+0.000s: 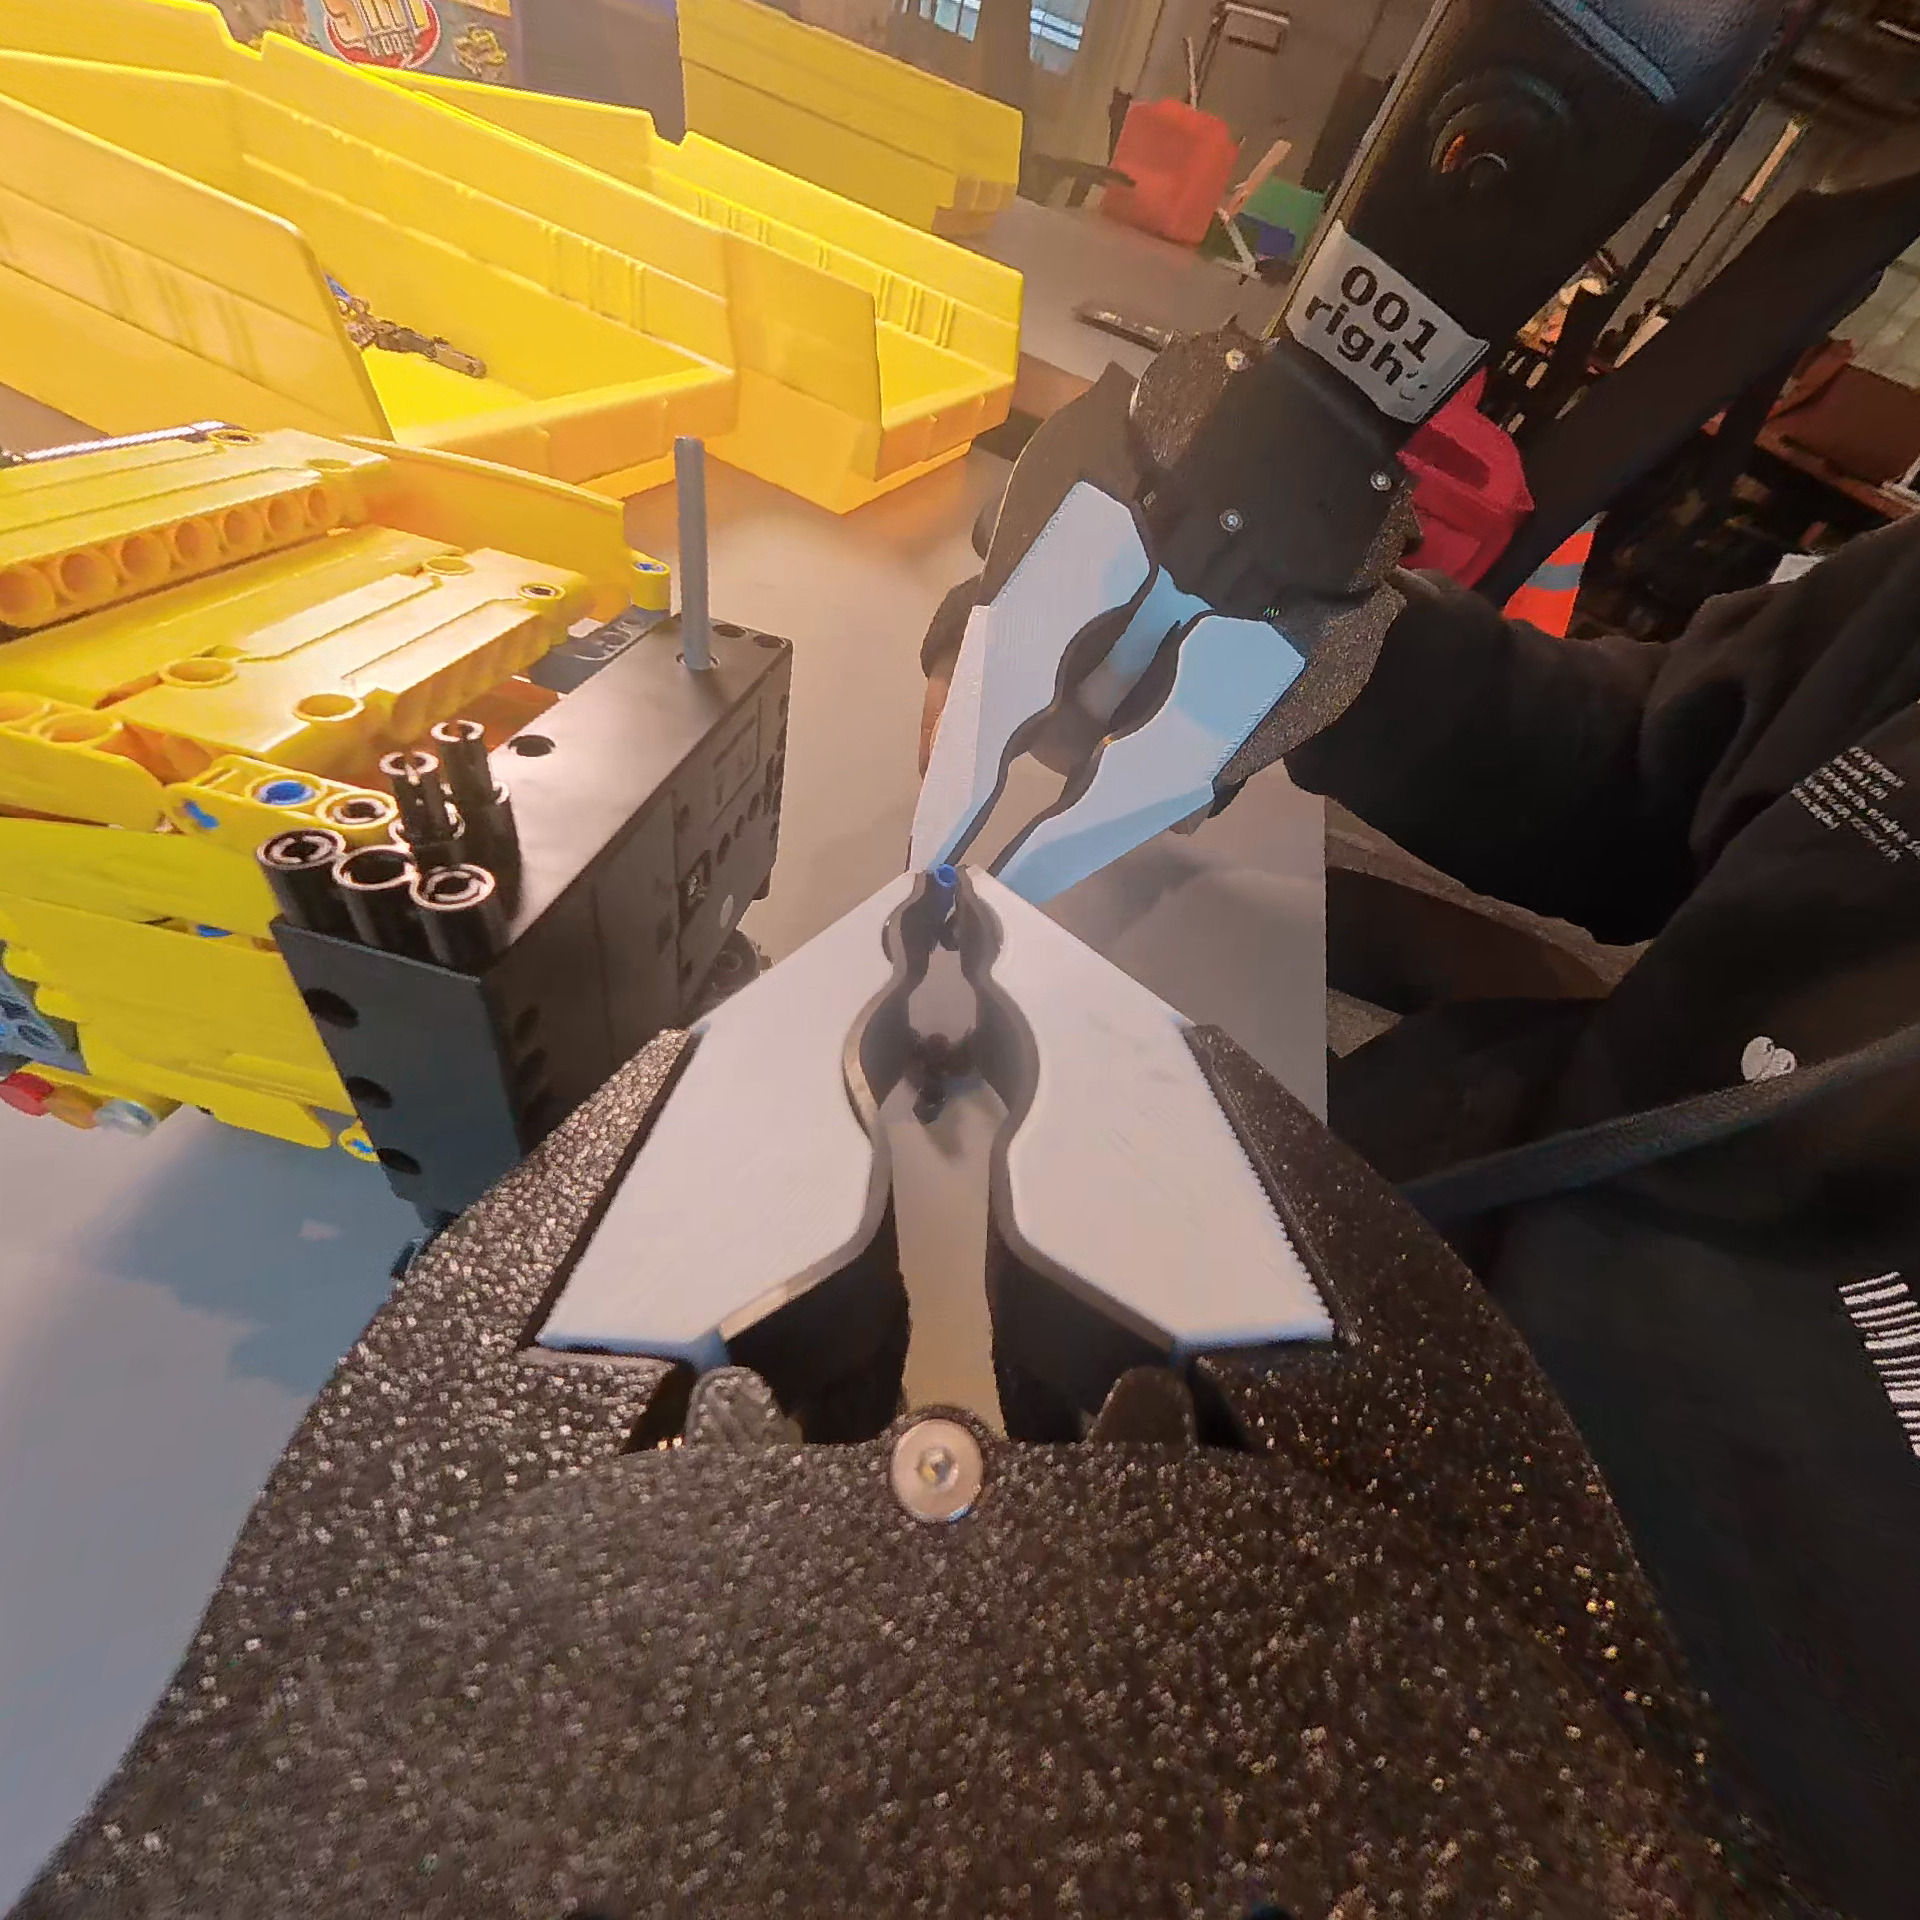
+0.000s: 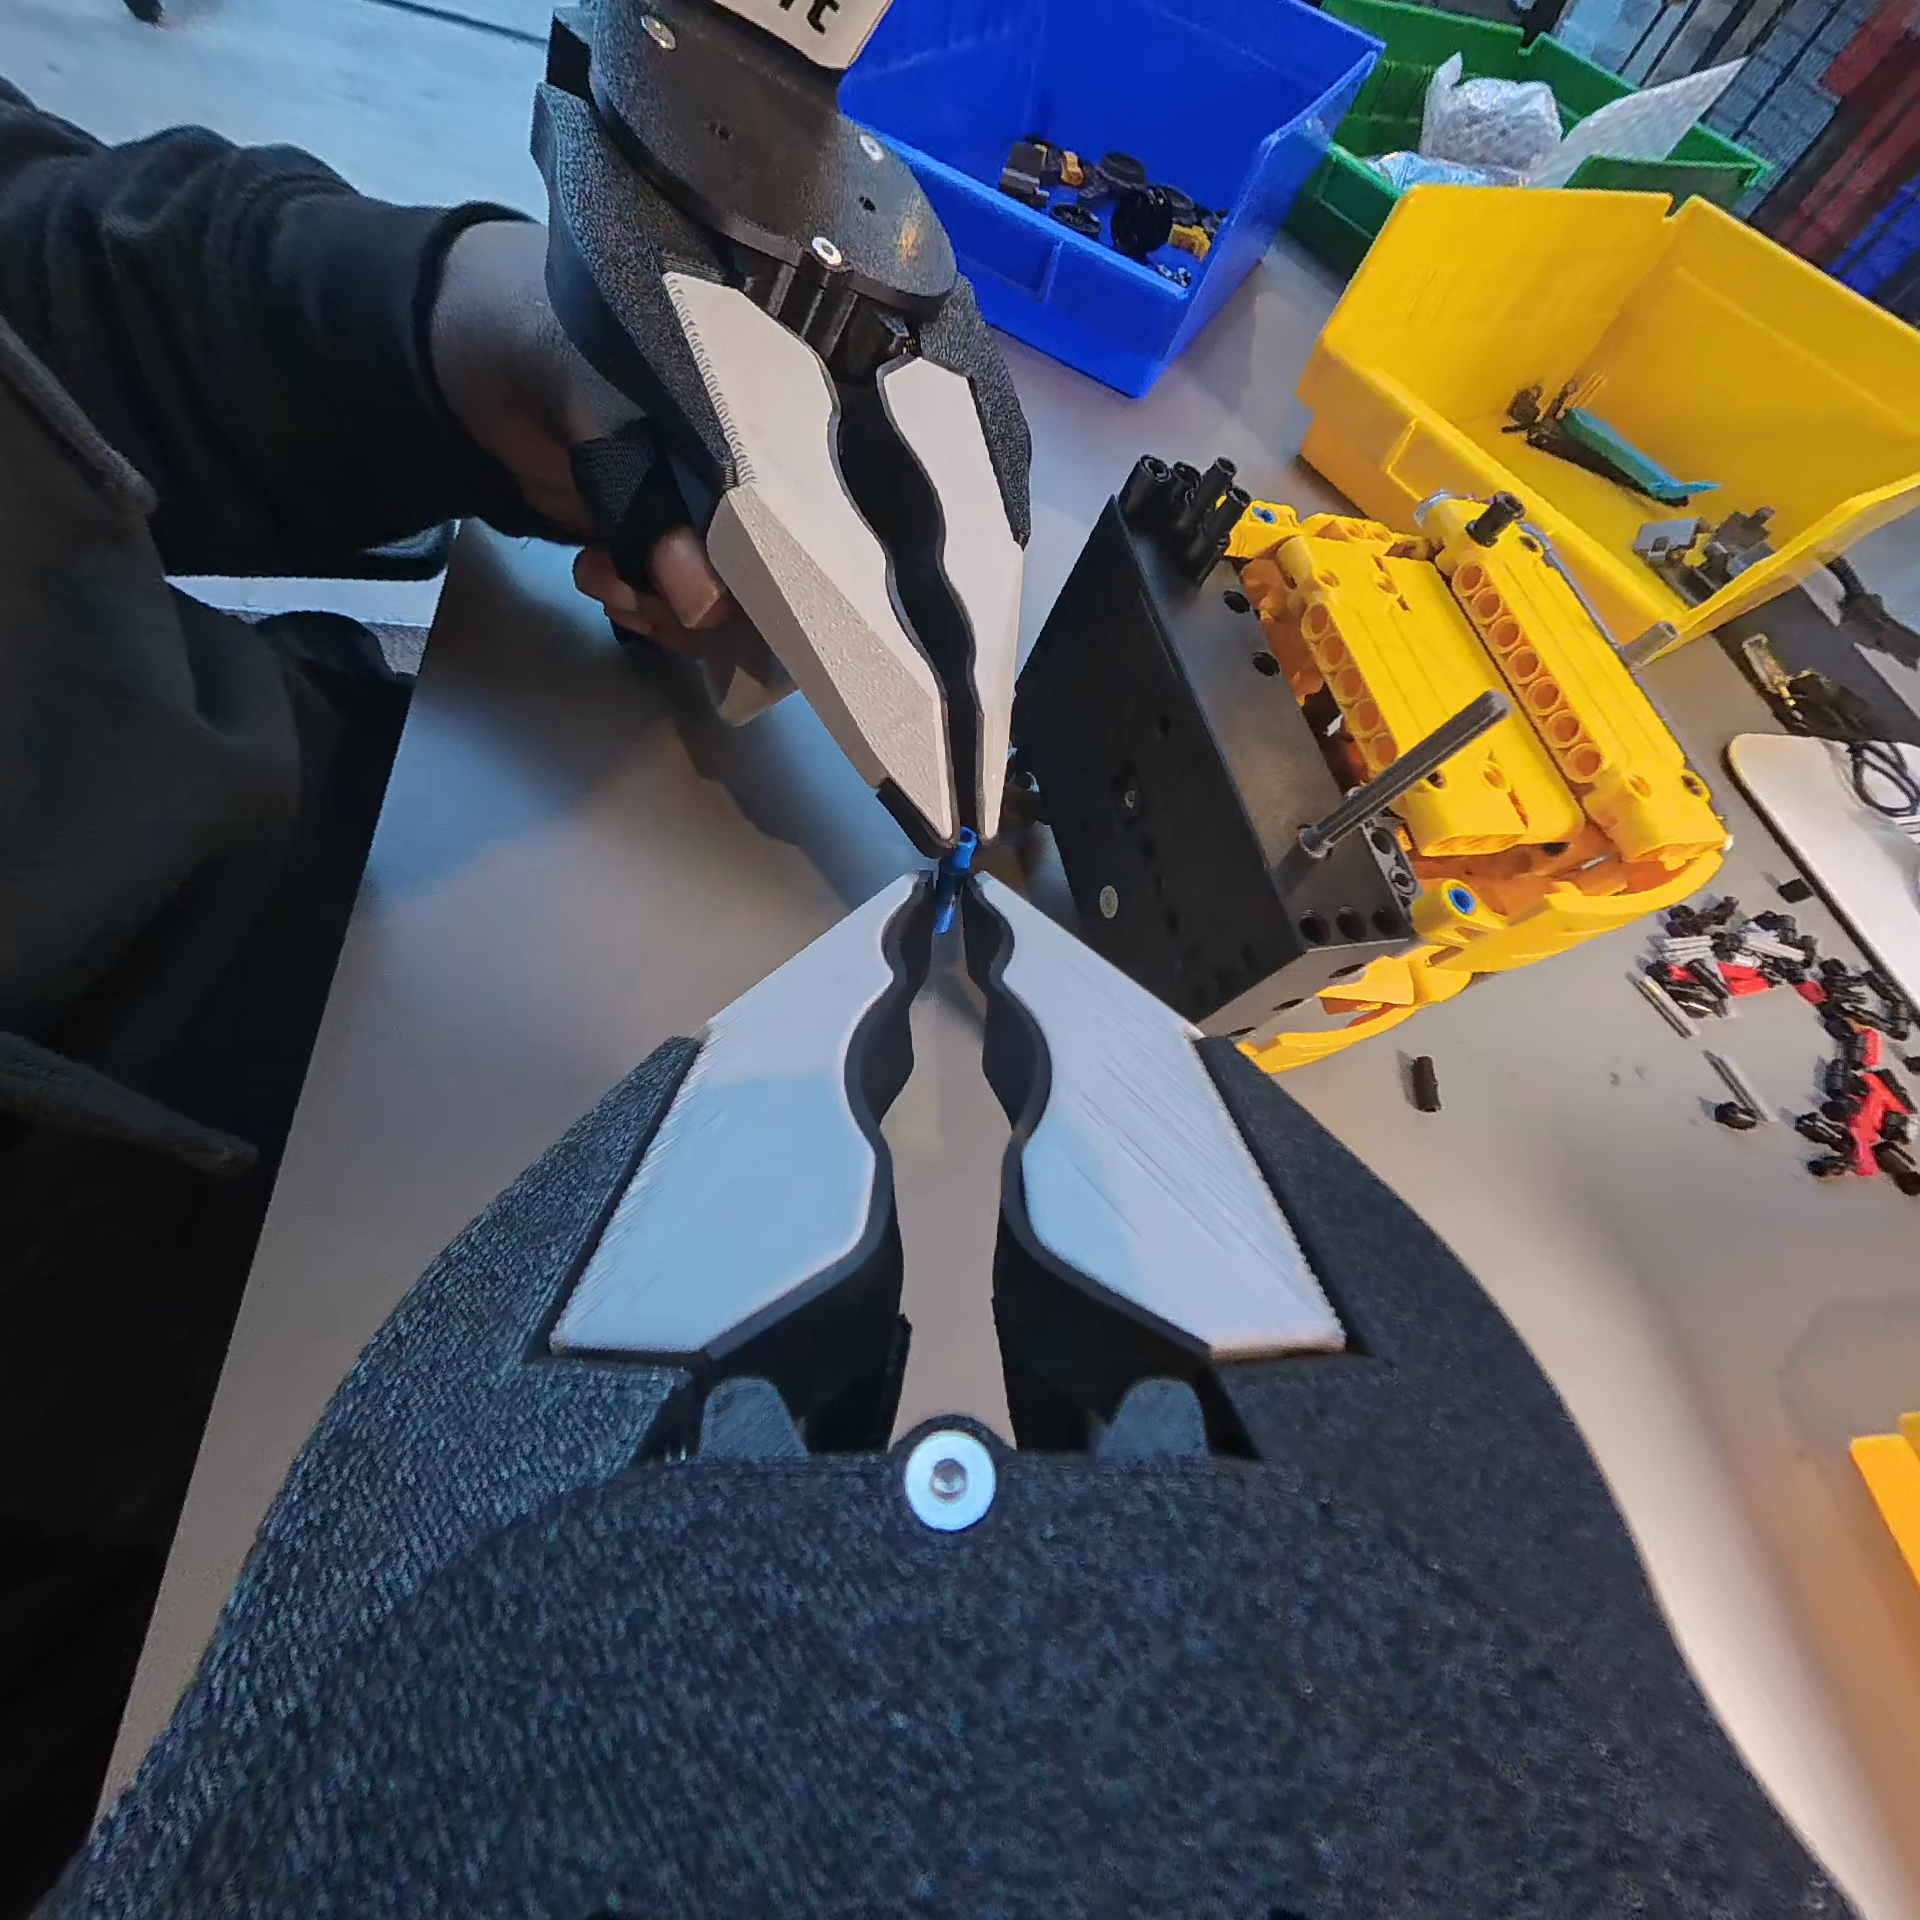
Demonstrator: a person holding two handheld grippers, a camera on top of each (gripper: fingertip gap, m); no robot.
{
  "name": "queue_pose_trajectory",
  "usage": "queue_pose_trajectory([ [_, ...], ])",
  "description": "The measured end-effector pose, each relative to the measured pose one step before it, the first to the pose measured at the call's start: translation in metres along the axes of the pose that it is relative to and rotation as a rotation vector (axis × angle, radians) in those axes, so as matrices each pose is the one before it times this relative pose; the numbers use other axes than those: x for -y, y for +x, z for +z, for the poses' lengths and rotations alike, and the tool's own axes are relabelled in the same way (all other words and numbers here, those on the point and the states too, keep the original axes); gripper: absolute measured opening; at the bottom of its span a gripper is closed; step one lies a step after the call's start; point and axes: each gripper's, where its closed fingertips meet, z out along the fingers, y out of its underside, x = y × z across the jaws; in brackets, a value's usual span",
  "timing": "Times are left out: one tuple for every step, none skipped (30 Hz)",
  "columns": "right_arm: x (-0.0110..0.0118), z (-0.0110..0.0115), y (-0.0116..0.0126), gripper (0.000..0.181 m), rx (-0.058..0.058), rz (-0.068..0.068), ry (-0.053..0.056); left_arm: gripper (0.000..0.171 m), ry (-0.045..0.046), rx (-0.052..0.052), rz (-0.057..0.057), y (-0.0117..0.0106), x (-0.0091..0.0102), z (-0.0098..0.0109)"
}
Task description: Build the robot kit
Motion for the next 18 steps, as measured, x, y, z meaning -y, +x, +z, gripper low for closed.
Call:
queue_pose_trajectory([
  [-0.00077, 0.00041, 0.00009, 0.005, -0.0043, -0.0036, -0.0014, 0.001, -0.00597, 0.0023, -0.0012, -0.0005, -0.00066, 0.00038],
  [-0.00027, 0.00042, 0.00018, 0.006, -0.005, -0.0047, 0.0008, 0.002, -0.00348, -0.0004, -0.0055, -0.00048, -0.0002, 0.00025],
  [-0.00032, 0.00046, -0.00057, 0.007, -0.0004, -0.0029, -0.0008, 0.001, -0.00473, -0.0037, -0.0061, -0.00003, -0.00033, 0.00024],
  [-0.00024, 0.00044, 0.00009, 0.007, -0.0033, -0.0034, -0.0017, 0.001, -0.00471, -0.0027, -0.0027, 0.00001, -0.0002, 0.00037],
  [0.00034, 0.00032, 0.00022, 0.008, -0.0041, -0.0026, 0.0013, 0.001, -0.00369, -0.0029, 0.0001, 0.00039, 0.00004, 0.00056],
  [0.00094, 0.00026, -0.00099, 0.008, 0.0036, 0.002, 0.0034, 0.001, -0.00388, -0.001, 0.0006, 0.0005, 0.00008, 0.00084],
  [-0.00089, 0.00009, 0.00163, 0.007, -0.0105, -0.0034, -0.0071, 0.001, -0.00343, 0.0064, 0.0023, -0.0005, 0.00017, 0.0007],
  [-0.0005, -0.0002, 0.00122, 0.007, -0.0082, -0.0055, -0.0025, 0.002, -0.00283, 0.0029, 0.0025, -0.00021, 0.00017, 0.00064],
  [-0.00033, -0.00057, 0.00074, 0.006, -0.0032, -0.0001, -0.0006, 0.002, -0.00005, 0.0002, -0.0002, -0.00002, 0.00036, 0.00049],
  [0.00012, -0.00079, 0.00063, 0.006, 0.0011, 0.0077, 0.0023, 0.002, 0.00347, -0.0012, -0.0001, 0.00037, 0.00061, 0.00048],
  [0.00022, -0.00083, 0.0004, 0.005, 0.003, 0.0094, 0.0048, 0.002, 0.00385, -0.0023, -0.0005, 0.00036, 0.00054, 0.00027],
  [-0.00004, -0.0006, 0.00015, 0.005, 0.0033, 0.0084, 0.0047, 0.002, 0.00209, -0.0028, -0.0021, 0.00021, 0.00019, 0.00021],
  [-0.00021, -0.00023, -0.00017, 0.005, 0.0027, 0.0058, 0.0029, 0.002, 0.00028, -0.0034, -0.0027, 0.00022, 0.00002, 0.00023],
  [-0.00028, -0.0001, -0.00015, 0.005, 0.0003, -0.0001, 0.0008, 0.002, -0.00002, -0.0037, -0.0022, 0.00021, -0.00028, 0.00005],
  [-0.00027, -0.00019, -0.00029, 0.005, 0.0001, -0.0023, 0.0016, 0.002, 0.00131, -0.0047, -0.0026, 0.00038, -0.00032, 0.00012],
  [-0.00014, -0.00036, -0.00051, 0.005, 0.0038, 0.0003, 0.0027, 0.002, 0.00287, -0.0069, -0.0048, 0.00058, -0.00021, -0.00008],
  [0.00026, -0.00047, -0.00038, 0.005, 0.0047, 0.0042, 0.0061, 0.003, 0.00767, -0.007, -0.0064, 0.00064, 0.00034, -0.0003],
  [0.00101, -0.00074, 0.00024, 0.005, 0.0024, 0.0072, 0.0122, 0.003, 0.01479, -0.0066, -0.0066, 0.00062, 0.00132, -0.00077],
])
